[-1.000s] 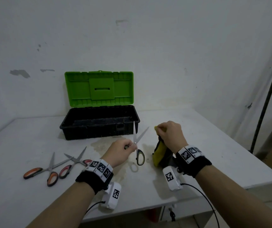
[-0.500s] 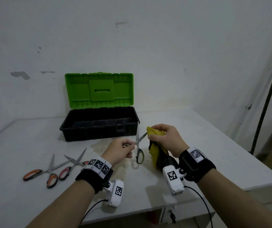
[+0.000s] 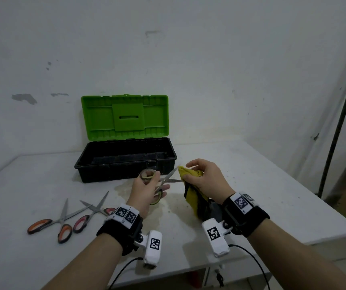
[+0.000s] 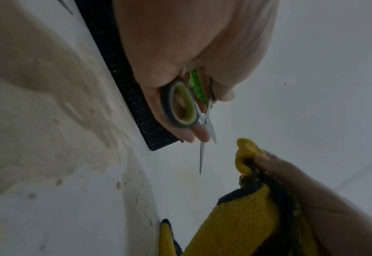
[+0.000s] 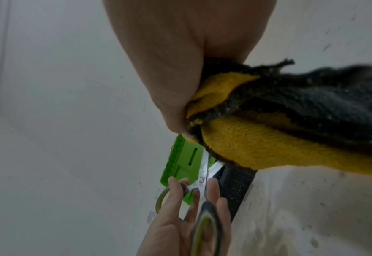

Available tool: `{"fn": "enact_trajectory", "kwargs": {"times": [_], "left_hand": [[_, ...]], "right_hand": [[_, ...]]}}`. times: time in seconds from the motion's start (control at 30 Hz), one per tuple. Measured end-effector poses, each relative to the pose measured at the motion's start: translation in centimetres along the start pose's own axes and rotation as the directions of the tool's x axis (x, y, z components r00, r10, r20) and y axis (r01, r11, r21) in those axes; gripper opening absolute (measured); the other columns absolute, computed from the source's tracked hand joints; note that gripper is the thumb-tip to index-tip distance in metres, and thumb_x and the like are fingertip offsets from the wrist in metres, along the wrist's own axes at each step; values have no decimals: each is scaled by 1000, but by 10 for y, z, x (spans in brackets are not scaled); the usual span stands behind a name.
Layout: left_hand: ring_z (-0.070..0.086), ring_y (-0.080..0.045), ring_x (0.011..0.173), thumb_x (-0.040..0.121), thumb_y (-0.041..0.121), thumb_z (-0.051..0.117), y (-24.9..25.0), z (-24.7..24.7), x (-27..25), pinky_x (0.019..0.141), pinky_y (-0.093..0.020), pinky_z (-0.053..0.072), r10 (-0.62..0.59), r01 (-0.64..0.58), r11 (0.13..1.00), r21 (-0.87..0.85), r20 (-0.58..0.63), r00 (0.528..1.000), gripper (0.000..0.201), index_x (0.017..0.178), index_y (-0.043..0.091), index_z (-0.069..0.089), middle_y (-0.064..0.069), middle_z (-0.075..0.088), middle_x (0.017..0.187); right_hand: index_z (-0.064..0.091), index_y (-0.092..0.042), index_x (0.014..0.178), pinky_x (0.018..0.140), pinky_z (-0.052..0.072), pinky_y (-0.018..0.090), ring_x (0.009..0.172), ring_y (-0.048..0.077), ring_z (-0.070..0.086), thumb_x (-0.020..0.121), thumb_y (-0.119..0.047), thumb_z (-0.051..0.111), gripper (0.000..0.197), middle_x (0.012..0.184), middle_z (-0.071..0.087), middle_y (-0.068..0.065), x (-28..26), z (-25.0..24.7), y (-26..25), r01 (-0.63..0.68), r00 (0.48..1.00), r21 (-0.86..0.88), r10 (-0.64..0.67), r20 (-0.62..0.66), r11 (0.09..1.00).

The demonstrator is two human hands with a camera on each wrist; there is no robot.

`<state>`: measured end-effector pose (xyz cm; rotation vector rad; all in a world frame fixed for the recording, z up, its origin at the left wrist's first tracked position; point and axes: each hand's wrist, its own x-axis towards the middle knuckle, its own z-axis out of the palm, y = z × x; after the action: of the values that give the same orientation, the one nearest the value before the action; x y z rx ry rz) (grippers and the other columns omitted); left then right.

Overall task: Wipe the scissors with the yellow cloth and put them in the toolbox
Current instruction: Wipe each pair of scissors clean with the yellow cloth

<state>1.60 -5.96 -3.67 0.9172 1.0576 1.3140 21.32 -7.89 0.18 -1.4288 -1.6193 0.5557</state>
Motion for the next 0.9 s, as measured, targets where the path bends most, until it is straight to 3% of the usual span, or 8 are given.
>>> {"fn": "enact_trajectory", "kwargs": {"times": [0.13,0.27,0.4,0.5,0.6,0.67,0.77,0.9], "left_hand": [[66,-21,65,97,15,63,-4,1,0,58,-32,58,18,-18,1000,13,6,1000,11,105,7,60,-14,65,86],[65,-16,61,95,9,66,-7,6,-2,65,-31,58,35,-33,999,-43,41,999,6,90,4,66,-10,67,72],[70,-19,64,94,11,67,-9,9,-2,71,-34,61,41,-37,992,-124,27,999,15,95,-4,68,-11,73,78],[70,-18,64,95,9,66,-8,8,-2,69,-31,62,44,-43,990,-136,1,999,15,94,-6,69,-14,72,78],[69,-16,65,95,12,67,-11,6,0,66,-28,60,41,-42,995,-92,-11,999,19,97,-5,71,-14,72,84],[66,-16,65,95,13,66,-12,5,1,63,-26,57,39,-39,997,-74,-6,999,21,100,-7,71,-15,72,86],[60,-15,61,97,13,63,-11,6,-1,56,-24,53,61,-61,997,-54,0,998,22,100,-8,69,-12,68,76],[57,-13,57,96,15,66,-13,7,-3,51,-23,49,77,-77,997,-16,2,997,20,94,-4,70,-9,63,68]], "right_hand": [[65,-33,94,60,50,17,75,7,63,82,-37,73,15,86,71,-9,-6,4,-11,85,996,-68,-86,-4,994],[68,-28,96,60,46,17,64,6,57,88,-32,69,8,84,70,-8,-7,19,-15,232,973,-186,-230,30,955],[74,-19,106,76,48,25,83,14,63,92,-28,65,19,95,72,1,-5,31,-13,323,946,-268,-319,59,908],[72,-17,112,80,48,27,89,17,60,88,-27,71,26,100,66,4,-5,37,-9,325,943,-279,-330,30,904],[73,-18,109,79,49,29,88,19,61,91,-27,66,21,98,67,3,-6,37,-9,327,942,-312,-334,34,892],[73,-17,106,77,49,28,86,17,62,95,-26,62,19,96,68,2,-7,37,-9,395,916,-282,-397,52,874],[73,-18,106,74,51,27,85,16,62,98,-25,56,20,98,66,2,-10,40,-8,477,878,-297,-459,132,827],[71,-16,103,75,51,37,84,21,60,100,-29,51,24,96,62,4,-3,36,-4,371,926,-396,-368,87,840]]}}
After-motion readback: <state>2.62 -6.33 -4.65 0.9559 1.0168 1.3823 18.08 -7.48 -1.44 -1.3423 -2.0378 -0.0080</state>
